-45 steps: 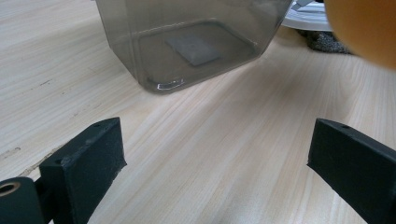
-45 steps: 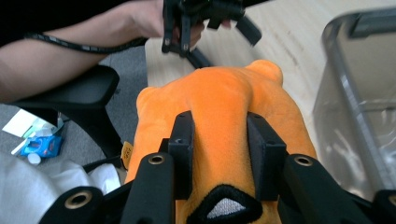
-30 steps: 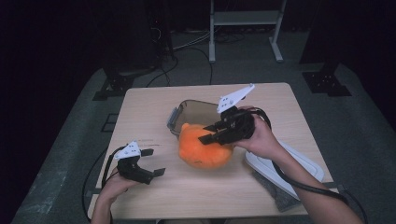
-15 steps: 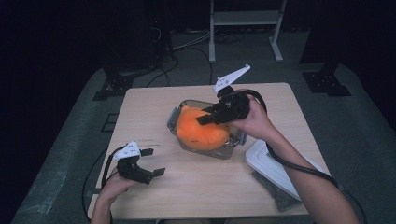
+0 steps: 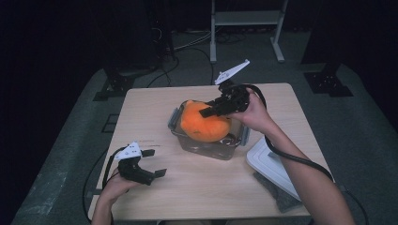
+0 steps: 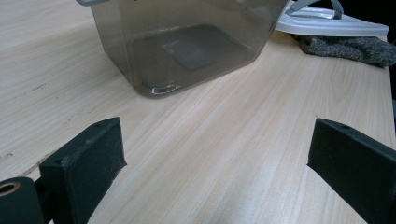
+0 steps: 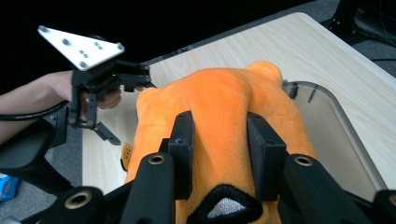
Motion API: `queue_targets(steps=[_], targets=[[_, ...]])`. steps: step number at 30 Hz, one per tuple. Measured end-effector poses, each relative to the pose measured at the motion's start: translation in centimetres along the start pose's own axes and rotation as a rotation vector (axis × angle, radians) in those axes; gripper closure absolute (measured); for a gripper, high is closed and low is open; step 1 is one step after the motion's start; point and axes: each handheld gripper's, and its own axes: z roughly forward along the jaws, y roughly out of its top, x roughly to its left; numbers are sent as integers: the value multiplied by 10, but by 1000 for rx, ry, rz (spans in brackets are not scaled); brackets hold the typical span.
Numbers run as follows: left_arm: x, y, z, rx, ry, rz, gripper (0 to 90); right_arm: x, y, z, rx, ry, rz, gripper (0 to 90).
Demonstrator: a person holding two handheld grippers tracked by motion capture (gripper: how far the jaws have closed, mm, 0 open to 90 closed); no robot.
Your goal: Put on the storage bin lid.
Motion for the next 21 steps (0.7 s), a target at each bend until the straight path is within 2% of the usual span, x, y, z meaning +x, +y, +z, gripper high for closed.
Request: queue_targets(steps=[7, 21], targets=[[0, 0, 0, -1, 0, -2, 31, -13, -3, 6, 7, -6, 21, 660], [0, 0, 1, 8, -4, 4, 31, -31, -10, 14, 13, -20, 53, 660]])
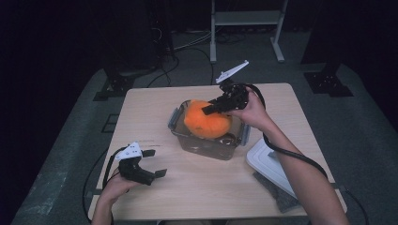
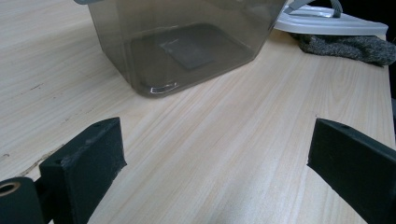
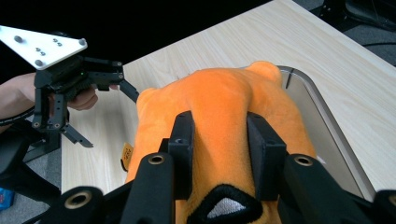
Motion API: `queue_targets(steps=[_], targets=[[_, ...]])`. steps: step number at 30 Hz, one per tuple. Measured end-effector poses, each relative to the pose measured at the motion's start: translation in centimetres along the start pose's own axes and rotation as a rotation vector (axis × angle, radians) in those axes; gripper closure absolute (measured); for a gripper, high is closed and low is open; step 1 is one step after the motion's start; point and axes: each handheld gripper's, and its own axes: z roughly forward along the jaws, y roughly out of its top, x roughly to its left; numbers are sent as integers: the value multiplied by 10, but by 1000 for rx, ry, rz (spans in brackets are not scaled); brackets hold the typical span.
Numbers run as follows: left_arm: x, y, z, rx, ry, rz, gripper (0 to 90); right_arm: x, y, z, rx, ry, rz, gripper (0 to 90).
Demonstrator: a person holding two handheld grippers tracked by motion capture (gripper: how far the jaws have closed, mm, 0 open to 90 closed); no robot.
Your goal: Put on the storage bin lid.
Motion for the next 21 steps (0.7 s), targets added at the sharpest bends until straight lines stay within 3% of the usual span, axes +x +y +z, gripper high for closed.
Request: queue_targets(steps=[21], targets=[[-1, 1, 1, 3, -5, 3, 31, -17, -9, 14, 15, -14, 40, 658]])
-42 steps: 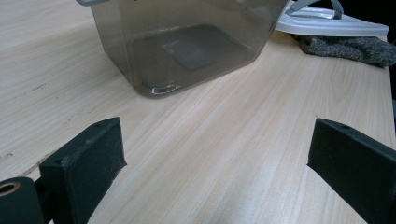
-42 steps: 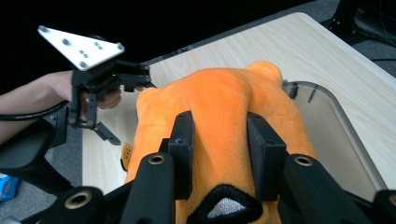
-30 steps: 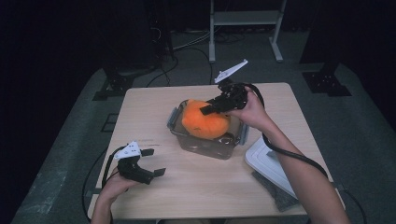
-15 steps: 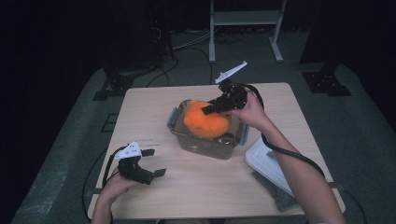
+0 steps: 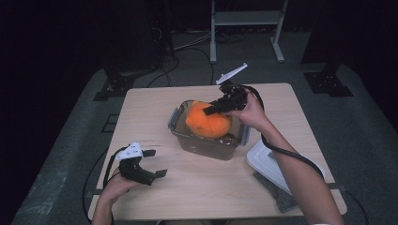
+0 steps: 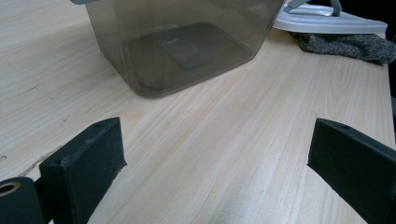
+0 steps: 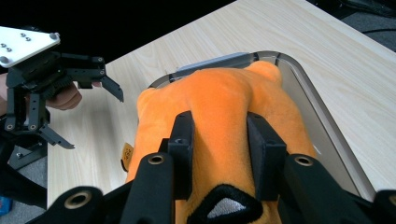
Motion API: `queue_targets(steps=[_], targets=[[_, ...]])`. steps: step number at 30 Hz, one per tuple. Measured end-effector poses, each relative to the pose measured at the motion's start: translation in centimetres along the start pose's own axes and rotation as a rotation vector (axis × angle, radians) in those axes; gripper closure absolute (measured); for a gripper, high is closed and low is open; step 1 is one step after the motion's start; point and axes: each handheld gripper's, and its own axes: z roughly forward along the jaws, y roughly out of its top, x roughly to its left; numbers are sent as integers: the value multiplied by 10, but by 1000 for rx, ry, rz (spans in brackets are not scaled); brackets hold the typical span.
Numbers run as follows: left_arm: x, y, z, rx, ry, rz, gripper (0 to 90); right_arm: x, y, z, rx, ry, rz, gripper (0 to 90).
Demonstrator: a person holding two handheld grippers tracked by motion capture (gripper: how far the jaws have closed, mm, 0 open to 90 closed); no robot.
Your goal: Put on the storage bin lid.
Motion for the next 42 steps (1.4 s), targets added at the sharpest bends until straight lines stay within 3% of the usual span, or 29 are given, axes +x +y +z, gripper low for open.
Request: queue_targets(steps=[42], targets=[[0, 1, 0, -3, -4, 2, 31, -17, -16, 42, 68, 3, 60, 644]])
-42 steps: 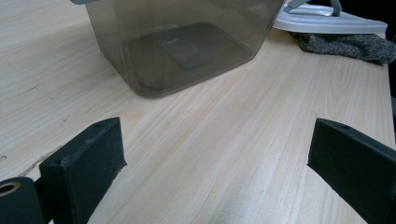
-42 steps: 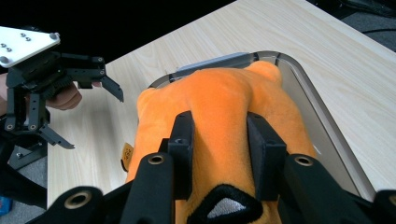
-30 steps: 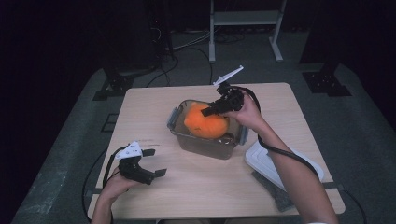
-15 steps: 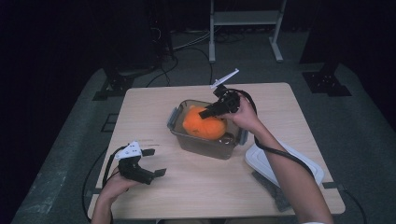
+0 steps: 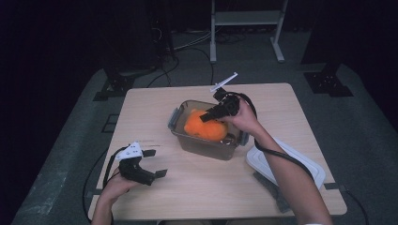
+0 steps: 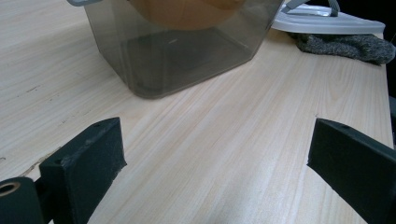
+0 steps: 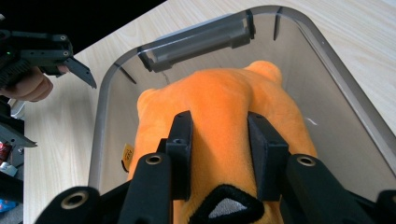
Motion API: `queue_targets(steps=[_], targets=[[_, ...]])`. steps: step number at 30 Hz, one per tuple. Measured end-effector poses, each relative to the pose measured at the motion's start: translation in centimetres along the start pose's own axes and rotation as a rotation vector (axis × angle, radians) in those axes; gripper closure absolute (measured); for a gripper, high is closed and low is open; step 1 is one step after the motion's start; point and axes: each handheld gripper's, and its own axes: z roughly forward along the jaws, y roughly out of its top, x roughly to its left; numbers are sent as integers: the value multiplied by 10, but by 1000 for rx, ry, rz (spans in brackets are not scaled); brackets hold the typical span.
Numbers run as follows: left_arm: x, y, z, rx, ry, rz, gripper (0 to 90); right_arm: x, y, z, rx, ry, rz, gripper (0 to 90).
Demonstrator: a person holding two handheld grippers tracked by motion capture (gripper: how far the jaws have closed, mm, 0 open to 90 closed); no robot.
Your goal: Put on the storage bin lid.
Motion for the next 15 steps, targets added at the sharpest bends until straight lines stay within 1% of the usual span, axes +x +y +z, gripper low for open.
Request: queue_targets(steps=[13, 15], targets=[[0, 0, 0, 2, -2, 1, 31, -3, -2, 8, 33, -4, 17, 622], [0, 0, 0, 2, -2, -2, 31, -3, -2, 10, 44, -8, 9, 620]])
